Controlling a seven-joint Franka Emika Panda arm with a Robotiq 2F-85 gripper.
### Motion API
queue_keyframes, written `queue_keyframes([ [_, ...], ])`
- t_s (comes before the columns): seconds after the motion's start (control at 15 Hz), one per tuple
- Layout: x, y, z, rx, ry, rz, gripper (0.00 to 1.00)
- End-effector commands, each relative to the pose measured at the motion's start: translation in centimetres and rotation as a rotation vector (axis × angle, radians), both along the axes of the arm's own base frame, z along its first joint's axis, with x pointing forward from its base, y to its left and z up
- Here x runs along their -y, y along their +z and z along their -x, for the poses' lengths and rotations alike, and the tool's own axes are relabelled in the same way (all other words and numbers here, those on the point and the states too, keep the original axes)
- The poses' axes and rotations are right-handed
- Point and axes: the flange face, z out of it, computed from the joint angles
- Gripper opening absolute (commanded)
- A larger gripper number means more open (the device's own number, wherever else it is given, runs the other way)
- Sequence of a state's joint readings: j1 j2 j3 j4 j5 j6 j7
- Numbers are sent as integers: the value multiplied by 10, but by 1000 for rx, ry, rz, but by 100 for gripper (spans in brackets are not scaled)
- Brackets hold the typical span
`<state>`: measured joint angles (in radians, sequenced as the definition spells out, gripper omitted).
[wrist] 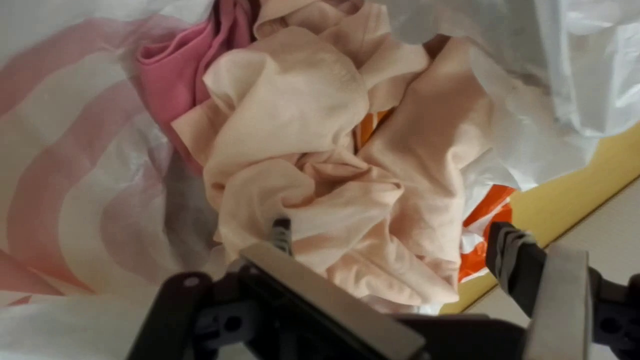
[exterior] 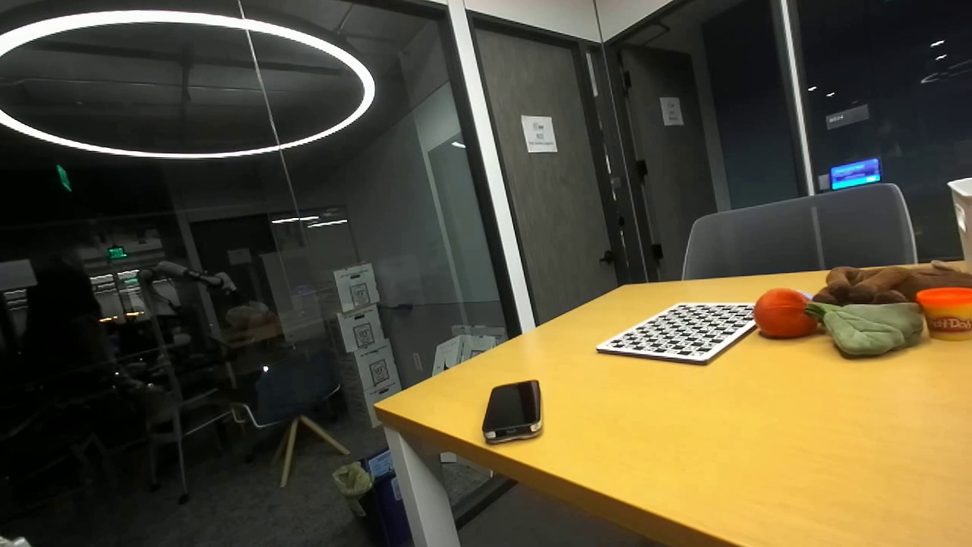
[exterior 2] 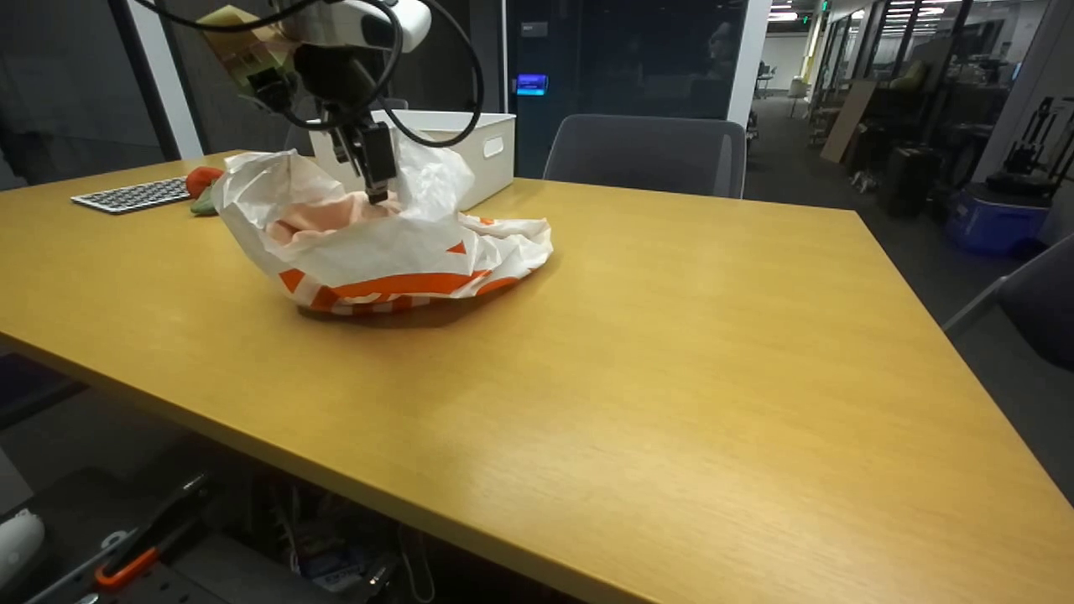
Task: Remove the peach and pink shirts from the plastic bag
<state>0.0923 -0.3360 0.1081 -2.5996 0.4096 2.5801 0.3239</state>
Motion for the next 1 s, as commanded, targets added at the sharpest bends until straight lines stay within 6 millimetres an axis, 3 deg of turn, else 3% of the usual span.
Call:
queue_keyframes([
  [0.0,-7,-15,-10,-21,-55,113,100],
  [0.47,-29,-38,-3,-52,-39,421,100],
  [0.73,-39,-50,-1,-58,-11,483,100],
  [0.8,-40,-53,-3,-56,9,484,75],
  [0.93,-43,-58,-6,-53,38,474,68],
])
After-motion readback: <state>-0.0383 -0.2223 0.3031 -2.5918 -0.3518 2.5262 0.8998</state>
